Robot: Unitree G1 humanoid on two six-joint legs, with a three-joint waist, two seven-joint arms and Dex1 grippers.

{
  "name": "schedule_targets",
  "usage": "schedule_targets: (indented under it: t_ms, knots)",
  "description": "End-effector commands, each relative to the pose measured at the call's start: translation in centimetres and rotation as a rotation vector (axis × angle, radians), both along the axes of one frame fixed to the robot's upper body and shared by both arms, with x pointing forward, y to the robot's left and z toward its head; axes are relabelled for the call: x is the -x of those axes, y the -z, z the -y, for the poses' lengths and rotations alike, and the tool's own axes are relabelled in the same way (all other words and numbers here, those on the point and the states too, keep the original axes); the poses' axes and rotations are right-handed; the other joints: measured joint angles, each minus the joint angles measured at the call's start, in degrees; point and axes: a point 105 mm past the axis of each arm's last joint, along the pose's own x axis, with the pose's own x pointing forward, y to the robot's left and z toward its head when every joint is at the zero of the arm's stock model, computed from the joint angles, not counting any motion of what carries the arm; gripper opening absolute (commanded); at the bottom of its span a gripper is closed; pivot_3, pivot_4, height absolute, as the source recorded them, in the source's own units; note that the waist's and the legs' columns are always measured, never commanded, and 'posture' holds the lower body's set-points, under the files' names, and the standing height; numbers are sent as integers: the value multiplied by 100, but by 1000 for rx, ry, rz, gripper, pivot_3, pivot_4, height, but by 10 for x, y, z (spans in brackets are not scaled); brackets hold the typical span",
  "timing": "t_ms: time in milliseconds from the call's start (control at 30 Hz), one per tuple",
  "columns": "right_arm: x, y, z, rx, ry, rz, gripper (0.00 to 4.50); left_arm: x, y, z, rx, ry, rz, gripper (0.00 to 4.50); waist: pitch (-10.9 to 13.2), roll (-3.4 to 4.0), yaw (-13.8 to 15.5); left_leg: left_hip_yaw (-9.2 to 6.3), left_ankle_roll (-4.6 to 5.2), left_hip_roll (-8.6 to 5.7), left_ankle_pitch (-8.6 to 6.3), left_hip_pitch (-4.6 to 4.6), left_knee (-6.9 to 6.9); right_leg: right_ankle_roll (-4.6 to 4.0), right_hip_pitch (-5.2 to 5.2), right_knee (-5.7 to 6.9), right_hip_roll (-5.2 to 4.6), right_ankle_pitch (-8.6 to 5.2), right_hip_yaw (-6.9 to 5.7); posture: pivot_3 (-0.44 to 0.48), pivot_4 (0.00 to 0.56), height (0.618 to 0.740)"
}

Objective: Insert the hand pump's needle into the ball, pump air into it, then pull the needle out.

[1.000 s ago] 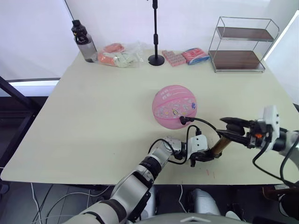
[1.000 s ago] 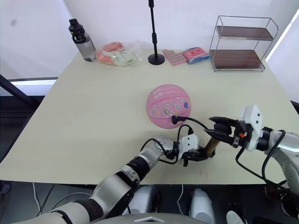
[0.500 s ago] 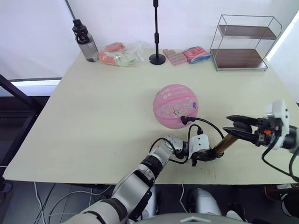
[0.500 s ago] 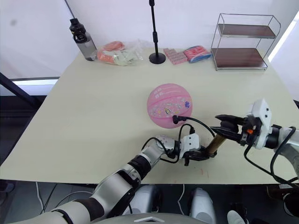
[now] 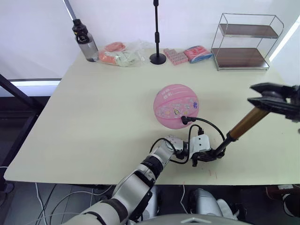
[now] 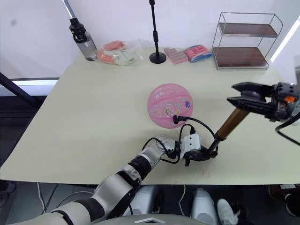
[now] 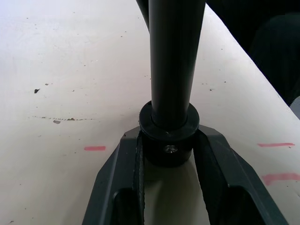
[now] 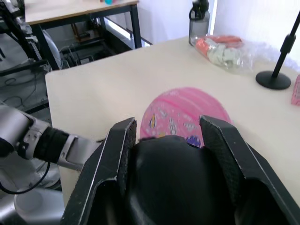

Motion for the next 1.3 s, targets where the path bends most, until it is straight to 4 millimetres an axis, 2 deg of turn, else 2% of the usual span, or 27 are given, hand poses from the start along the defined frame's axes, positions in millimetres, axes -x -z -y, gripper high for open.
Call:
schedule_targets:
  t_ms: [33,133,167,333,433,600,700,900,1033,1133,1200,1300]
  knots:
    - [12,-40,1,-55,-24,135,1633,15,40,-22,-150,-3,-98,1072,7,7,-2,0,0,0,0,-3,0,0,-3,0,-2,0,1,0,150,740]
    - [12,-46,0,-80,-31,142,1633,15,40,-23,-152,-2,-98,1072,26,24,-5,4,0,-1,1,-14,1,0,-16,1,-2,1,4,0,150,740]
    - [11,-40,-1,-74,-36,122,1633,15,40,-23,-153,-1,-98,1072,30,28,-4,4,-1,-1,1,-19,1,0,-20,1,-1,1,4,0,150,740]
    - [7,1,-7,-32,-38,10,1633,16,41,-23,-152,4,-98,1072,27,19,-3,9,-22,-3,13,-31,3,1,-30,-4,4,-1,4,0,150,740]
    - [1,42,-8,31,-13,-44,1633,17,40,-23,-152,7,-96,1072,12,-22,-15,16,-10,-5,5,-9,3,7,-4,-14,3,-4,10,0,150,740]
    - [-4,89,-10,109,-12,-90,1633,16,40,-24,-153,6,-94,1072,-17,-65,-42,16,19,-4,-14,18,3,15,10,-13,2,-8,19,0,150,740]
    - [-6,104,-12,103,-11,-101,1633,16,40,-24,-153,4,-95,1072,-22,-73,-36,11,19,1,-14,21,2,14,10,-11,8,-8,17,0,150,740]
    - [-4,155,-11,158,21,-129,1633,15,40,-25,-151,-4,-97,1072,-38,-89,-43,17,16,-2,-13,22,3,14,11,-11,4,-8,23,0,150,740]
    - [-6,162,-11,132,53,-103,1633,15,40,-25,-152,-7,-98,1072,-50,-106,-42,2,15,-10,-13,22,4,39,11,-21,19,-21,150,0,150,740]
    - [-4,152,-11,100,42,-87,1633,15,40,-24,-152,-10,-97,1072,-52,-102,-41,-8,15,-19,-13,24,3,59,10,-22,23,-29,252,0,150,740]
    - [-1,140,-11,99,20,-68,1633,14,40,-24,-151,-11,-95,1072,-51,-100,-41,-19,14,-26,-13,24,3,66,10,-24,28,-30,306,0,150,740]
    - [-2,101,-10,69,1,-7,1633,14,40,-24,-153,-12,-96,1072,-37,-78,-37,-29,15,-45,-13,22,2,74,6,-24,28,-34,366,0,150,740]
